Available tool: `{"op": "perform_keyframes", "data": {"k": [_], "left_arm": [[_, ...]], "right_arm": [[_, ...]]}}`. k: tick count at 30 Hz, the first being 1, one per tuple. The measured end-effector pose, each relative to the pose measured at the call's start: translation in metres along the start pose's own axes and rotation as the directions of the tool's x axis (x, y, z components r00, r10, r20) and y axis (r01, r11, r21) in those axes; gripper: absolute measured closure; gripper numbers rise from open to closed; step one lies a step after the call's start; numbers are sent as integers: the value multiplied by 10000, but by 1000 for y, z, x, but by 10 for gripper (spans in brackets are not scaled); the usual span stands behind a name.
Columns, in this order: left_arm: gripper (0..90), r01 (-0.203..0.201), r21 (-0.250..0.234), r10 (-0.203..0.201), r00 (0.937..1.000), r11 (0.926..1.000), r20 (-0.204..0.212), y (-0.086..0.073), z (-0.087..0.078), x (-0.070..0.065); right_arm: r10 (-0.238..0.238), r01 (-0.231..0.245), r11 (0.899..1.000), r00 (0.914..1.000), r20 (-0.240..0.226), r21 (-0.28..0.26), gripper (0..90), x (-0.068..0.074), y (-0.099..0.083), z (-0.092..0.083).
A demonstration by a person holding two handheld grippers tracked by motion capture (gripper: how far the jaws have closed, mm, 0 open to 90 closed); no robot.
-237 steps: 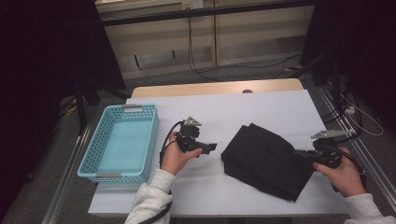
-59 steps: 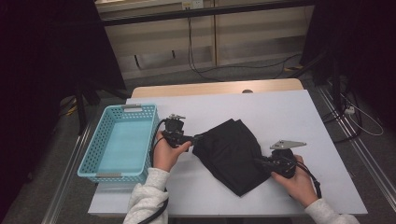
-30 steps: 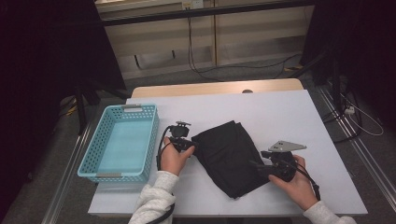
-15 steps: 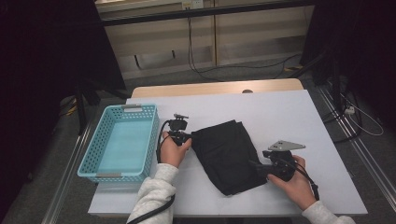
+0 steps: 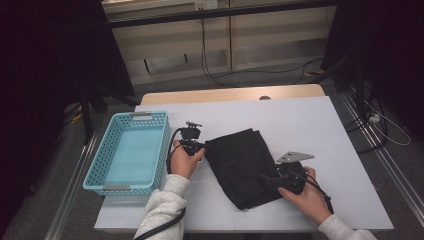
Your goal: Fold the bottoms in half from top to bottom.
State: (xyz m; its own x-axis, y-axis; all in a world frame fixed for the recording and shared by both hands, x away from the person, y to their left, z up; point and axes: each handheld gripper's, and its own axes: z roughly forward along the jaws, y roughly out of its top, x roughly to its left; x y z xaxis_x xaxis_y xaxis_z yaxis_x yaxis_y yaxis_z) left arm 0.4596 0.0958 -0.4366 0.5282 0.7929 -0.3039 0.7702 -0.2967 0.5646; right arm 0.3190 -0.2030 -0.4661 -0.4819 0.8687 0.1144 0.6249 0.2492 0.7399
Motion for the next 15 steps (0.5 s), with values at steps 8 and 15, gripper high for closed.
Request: {"op": "perform_keyframes", "data": {"k": [8, 15], "left_arm": [[784, -154, 26, 155, 9996, 9999, -217, 0, 3, -1], [469, -215, -390, 178, 9957, 9990, -911, 1, -2, 0]], "right_arm": [[189, -191, 9998, 9986, -490, -35, 618, 5, 4, 5], [309, -310, 9995, 9940, -1045, 9, 796, 6, 7, 6]]}}
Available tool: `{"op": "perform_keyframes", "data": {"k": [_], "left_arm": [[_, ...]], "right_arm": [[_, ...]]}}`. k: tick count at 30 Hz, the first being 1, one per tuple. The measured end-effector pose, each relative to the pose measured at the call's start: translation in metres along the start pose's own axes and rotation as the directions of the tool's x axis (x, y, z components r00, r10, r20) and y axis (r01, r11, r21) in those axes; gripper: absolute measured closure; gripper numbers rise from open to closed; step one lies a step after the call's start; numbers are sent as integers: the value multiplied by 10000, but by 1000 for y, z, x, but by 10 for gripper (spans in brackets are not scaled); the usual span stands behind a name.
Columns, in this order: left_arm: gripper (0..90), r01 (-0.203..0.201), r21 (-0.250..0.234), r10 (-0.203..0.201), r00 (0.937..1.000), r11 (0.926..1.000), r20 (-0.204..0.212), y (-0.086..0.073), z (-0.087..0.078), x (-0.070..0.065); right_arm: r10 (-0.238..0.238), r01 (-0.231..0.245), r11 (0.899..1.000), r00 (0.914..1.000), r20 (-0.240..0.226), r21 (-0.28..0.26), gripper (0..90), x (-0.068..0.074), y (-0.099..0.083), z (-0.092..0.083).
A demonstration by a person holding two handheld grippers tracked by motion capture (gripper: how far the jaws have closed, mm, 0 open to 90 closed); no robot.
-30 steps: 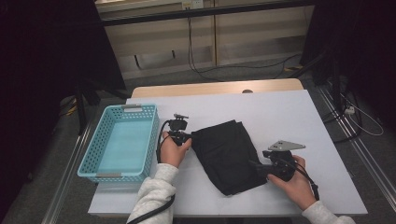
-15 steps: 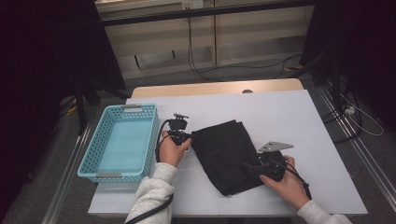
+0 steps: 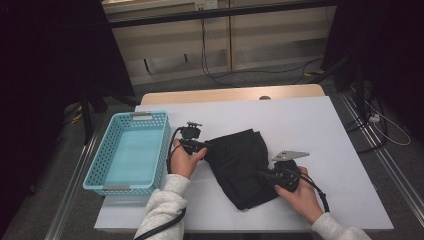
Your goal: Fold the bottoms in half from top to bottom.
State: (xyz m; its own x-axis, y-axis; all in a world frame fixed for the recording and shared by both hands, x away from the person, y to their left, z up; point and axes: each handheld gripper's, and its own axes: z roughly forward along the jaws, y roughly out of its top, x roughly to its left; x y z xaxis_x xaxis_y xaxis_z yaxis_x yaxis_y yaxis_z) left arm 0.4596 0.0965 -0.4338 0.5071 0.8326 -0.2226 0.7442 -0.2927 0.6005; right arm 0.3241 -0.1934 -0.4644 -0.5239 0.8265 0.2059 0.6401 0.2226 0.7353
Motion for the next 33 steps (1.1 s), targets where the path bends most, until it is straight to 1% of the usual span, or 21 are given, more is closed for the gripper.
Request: {"op": "perform_keyframes", "data": {"k": [1, 2, 3, 4, 5, 7, 9, 10, 12, 13, 17, 18, 19, 21, 23, 25, 27, 29, 30, 31, 33], "left_arm": [[438, 4, -18, -4, 9999, 10000, -171, 0, 0, 1], [393, 91, 1, -91, 9997, 10000, -210, 0, 0, 2], [383, 194, 55, -194, 9998, 9998, -111, 0, 0, 3], [350, 216, 27, -215, 9997, 9998, -140, 1, 0, 2], [334, 58, 23, -58, 9996, 10000, -269, 1, 1, 2], [328, 67, 134, -62, 9992, 9999, -390, 1, 3, 1], [306, -88, 190, 97, 9989, 9998, -460, -1, 7, 0], [294, -71, 207, 81, 9988, 9998, -488, -2, 9, -1], [279, -238, 475, 264, 9982, 9986, -544, -4, 13, -4], [252, -328, 475, 357, 9975, 9983, -613, -4, 13, -5], [227, -832, 732, 899, 9916, 9938, -930, -5, 16, -13], [226, -886, 774, 960, 9906, 9931, -979, -5, 17, -16], [226, -807, 801, 884, 9913, 9935, -978, -5, 17, -18], [279, -761, 942, 854, 9915, 9926, -986, -5, 16, -21], [414, -671, 1163, 774, 9933, 9909, -863, -3, 13, -25], [540, -605, 1364, 696, 9956, 9888, -625, -1, 13, -27], [614, -531, 1510, 600, 9974, 9871, -412, 0, 13, -27], [701, -363, 1644, 381, 9992, 9857, -77, 2, 13, -26], [746, -244, 1728, 250, 9997, 9847, -11, 3, 14, -25], [753, -228, 1877, 229, 9997, 9820, 18, 5, 14, -25], [772, -392, 2190, 414, 9991, 9749, -56, 10, 14, -27]], "right_arm": [[7, -7, 10000, 10000, -7, 11, 797, 0, 0, 0], [2, -2, 10000, 10000, -30, 44, 798, -1, 1, -1], [-10, 11, 10000, 10000, -50, 62, 798, -1, 1, -1], [-38, 38, 10000, 10000, -71, 60, 797, -1, 1, -1], [-37, 37, 10000, 10000, -82, 57, 797, -1, 1, -1], [-25, 25, 10000, 9999, -99, 47, 797, -1, 0, -1], [-8, 8, 10000, 10000, -82, 23, 796, -1, 0, -1], [-22, 22, 10000, 10000, -56, 19, 797, 0, 0, -1], [-35, 35, 10000, 10000, -33, -2, 796, 0, 0, -1], [-17, 17, 10000, 10000, -43, -2, 796, 0, 0, -1], [-13, 13, 10000, 10000, -58, -7, 795, 1, -1, -1], [-39, 39, 10000, 10000, -60, -3, 795, 1, -1, -1], [-60, 60, 10000, 10000, -59, -7, 795, 1, -1, -1], [-90, 90, 10000, 10000, -38, -21, 796, 2, -1, -1], [-85, 85, 10000, 10000, -24, -29, 795, 2, -1, -1], [-95, 95, 10000, 10000, -24, -31, 795, 3, -1, -1], [-99, 99, 9999, 9999, -45, -33, 796, 3, -1, -1], [-118, 118, 9999, 9999, -31, -30, 796, 4, -1, -1], [-100, 100, 9999, 9999, -21, -15, 797, 4, -1, -1], [-100, 100, 9999, 9999, -26, -22, 797, 4, -1, -1], [-83, 83, 10000, 10000, -49, -8, 798, 4, 0, -1]]}}
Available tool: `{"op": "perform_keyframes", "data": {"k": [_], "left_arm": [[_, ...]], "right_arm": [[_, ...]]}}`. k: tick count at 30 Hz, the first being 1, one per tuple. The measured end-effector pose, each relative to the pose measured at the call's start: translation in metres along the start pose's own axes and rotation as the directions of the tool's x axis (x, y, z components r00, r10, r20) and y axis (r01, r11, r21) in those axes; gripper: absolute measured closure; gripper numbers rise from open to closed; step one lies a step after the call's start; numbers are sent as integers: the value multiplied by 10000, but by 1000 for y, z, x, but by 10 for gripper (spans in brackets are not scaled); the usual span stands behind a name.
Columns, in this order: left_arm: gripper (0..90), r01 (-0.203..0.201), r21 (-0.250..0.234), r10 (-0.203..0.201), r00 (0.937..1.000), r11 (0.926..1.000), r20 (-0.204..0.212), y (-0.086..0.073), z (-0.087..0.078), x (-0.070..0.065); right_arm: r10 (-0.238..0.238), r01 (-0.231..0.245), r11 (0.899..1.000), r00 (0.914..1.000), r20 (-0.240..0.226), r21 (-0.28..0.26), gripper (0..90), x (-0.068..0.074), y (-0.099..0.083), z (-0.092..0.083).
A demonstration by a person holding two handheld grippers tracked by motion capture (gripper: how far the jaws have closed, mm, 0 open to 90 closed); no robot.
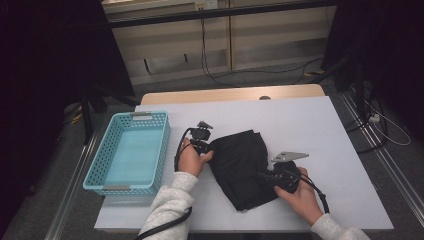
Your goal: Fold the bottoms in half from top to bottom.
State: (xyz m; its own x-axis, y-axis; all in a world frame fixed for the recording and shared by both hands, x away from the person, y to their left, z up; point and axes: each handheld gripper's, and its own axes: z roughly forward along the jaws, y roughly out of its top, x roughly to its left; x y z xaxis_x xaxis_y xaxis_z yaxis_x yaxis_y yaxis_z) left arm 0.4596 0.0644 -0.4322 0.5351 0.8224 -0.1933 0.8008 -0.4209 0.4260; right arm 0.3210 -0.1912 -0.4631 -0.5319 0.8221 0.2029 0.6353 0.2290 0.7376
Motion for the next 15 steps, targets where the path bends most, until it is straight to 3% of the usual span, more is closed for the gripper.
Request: {"op": "perform_keyframes", "data": {"k": [8, 15], "left_arm": [[808, -16, 1134, 23, 10000, 9935, -67, 21, -9, 0], [813, -103, 1501, 98, 9999, 9886, 43, 34, -23, 0]], "right_arm": [[-48, 48, 9998, 10000, 30, -204, 802, 0, 4, -6], [27, -30, 9992, 10000, -78, -404, 803, 0, 7, -12]]}}
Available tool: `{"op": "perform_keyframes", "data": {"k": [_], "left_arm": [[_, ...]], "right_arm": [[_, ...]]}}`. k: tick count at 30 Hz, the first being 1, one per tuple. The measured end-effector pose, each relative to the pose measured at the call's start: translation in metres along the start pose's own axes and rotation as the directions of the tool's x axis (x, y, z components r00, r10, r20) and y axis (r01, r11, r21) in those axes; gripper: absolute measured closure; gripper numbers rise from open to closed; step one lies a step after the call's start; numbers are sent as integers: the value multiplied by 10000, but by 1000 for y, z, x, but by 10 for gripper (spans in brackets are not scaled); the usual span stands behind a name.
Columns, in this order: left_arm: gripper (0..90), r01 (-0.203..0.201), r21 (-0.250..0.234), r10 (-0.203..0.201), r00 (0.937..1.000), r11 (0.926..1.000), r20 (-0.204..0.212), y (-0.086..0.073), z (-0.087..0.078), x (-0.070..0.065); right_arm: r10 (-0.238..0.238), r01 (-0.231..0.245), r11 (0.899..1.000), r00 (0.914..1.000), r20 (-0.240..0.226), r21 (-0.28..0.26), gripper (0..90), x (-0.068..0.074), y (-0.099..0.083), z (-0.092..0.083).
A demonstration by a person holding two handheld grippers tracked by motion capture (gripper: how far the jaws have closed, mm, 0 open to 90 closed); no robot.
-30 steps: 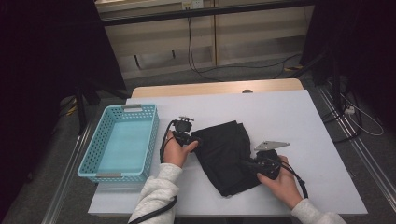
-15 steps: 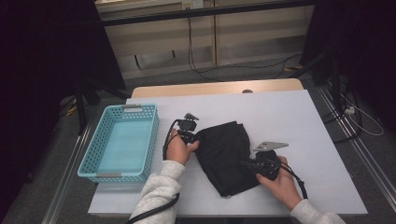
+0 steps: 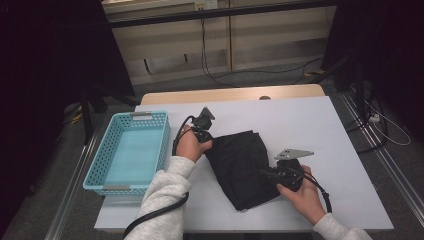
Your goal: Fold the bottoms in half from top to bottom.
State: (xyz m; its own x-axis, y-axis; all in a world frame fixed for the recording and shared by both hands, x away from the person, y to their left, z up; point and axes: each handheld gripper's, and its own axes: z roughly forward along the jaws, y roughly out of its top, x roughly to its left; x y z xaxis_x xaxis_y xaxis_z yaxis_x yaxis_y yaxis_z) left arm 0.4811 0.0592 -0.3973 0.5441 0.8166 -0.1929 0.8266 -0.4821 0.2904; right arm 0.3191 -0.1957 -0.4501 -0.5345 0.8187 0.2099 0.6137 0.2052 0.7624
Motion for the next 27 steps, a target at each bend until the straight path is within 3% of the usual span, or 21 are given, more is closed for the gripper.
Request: {"op": "perform_keyframes", "data": {"k": [16, 27], "left_arm": [[816, -222, 621, 222, 9998, 9978, 7, 14, -37, 5], [819, -565, 1343, 625, 9972, 9893, -409, 22, -58, 7]], "right_arm": [[-194, 189, 9993, 9997, -159, -325, 803, 11, 10, 0], [-341, 320, 9977, 9988, -345, -595, 804, 21, 19, 4]]}}
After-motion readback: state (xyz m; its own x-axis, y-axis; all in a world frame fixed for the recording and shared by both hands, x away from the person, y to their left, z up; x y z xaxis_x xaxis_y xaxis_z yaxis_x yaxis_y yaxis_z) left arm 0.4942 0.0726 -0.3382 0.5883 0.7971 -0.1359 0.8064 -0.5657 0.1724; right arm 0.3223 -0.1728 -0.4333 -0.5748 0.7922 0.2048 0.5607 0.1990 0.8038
